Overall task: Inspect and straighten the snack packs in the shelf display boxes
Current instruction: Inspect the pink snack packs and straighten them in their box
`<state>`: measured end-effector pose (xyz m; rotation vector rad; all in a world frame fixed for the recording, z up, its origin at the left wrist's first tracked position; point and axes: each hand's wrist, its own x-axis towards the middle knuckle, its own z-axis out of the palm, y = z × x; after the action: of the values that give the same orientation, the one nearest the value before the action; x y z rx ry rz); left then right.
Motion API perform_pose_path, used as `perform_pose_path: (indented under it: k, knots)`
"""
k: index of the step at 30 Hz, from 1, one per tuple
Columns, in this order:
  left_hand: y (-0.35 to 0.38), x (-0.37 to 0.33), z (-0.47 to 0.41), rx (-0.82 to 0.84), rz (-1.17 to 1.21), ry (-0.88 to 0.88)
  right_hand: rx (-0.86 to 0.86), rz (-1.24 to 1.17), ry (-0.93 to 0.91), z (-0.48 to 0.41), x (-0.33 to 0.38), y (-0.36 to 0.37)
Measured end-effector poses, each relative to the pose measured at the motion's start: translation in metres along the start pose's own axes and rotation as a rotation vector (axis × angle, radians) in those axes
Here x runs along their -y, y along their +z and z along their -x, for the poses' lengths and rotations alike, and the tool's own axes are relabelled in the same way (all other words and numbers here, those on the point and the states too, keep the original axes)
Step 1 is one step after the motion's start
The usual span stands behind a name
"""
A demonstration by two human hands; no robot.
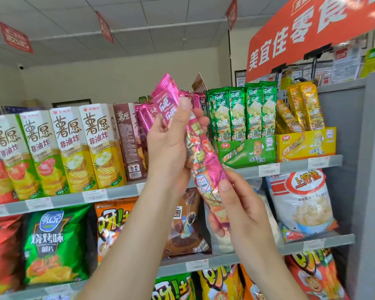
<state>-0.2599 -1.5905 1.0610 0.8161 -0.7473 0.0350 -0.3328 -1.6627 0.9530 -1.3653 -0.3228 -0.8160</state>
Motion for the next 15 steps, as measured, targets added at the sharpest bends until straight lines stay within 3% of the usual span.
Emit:
perform_pose_path:
  k: [11,15]
  knots:
    - [-0.015,0.027,0.033,0.078,-0.250,-0.082,-0.198,0.422,-0.219,-0.003,-0.007,0.003]
    - [-0.019,0.028,0.037,-0.082,-0.250,-0.109,-0.195,0.430,-0.218,-0.003,-0.004,0.004]
